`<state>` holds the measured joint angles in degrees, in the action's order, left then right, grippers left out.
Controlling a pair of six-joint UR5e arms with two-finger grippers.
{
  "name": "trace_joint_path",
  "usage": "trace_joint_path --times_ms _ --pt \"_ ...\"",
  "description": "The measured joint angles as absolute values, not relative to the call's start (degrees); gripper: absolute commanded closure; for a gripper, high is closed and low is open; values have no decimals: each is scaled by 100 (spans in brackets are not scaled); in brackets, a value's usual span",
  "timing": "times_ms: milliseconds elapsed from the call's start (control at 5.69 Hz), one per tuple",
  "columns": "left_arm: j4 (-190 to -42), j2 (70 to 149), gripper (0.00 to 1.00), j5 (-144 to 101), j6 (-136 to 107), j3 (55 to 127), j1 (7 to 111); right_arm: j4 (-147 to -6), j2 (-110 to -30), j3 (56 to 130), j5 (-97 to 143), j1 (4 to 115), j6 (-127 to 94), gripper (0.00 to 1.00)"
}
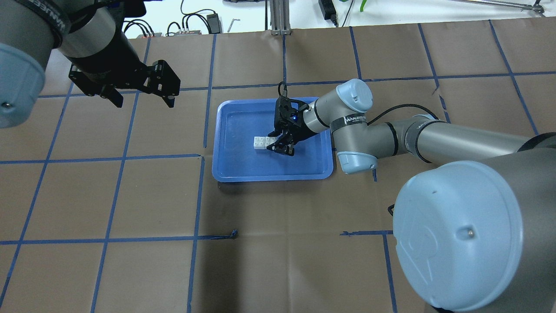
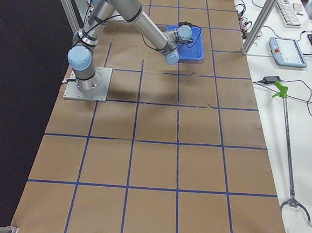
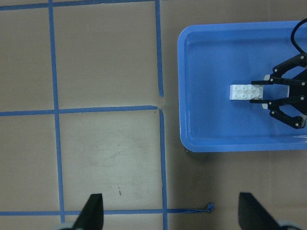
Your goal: Assemble white blocks and place on blue tray
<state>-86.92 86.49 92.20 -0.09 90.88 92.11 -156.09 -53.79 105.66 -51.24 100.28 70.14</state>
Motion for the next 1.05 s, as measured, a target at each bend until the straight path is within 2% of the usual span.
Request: trace_joint_path --times_ms 176,352,527,1055 --pt "-8692 8648 1 9222 -9 9092 9211 -15609 -5381 10565 -5124 10027 7008 48" --pt "-8692 8648 1 9224 -9 9094 9211 -15609 -5385 10561 -5124 10022 7006 19" --pt "-8693 8648 1 9221 -9 9096 9211 -15607 -5384 10545 -5124 10022 7002 0" --pt "-8684 8649 1 9220 -9 9090 9211 -15565 -5489 10441 -5216 9965 6655 0"
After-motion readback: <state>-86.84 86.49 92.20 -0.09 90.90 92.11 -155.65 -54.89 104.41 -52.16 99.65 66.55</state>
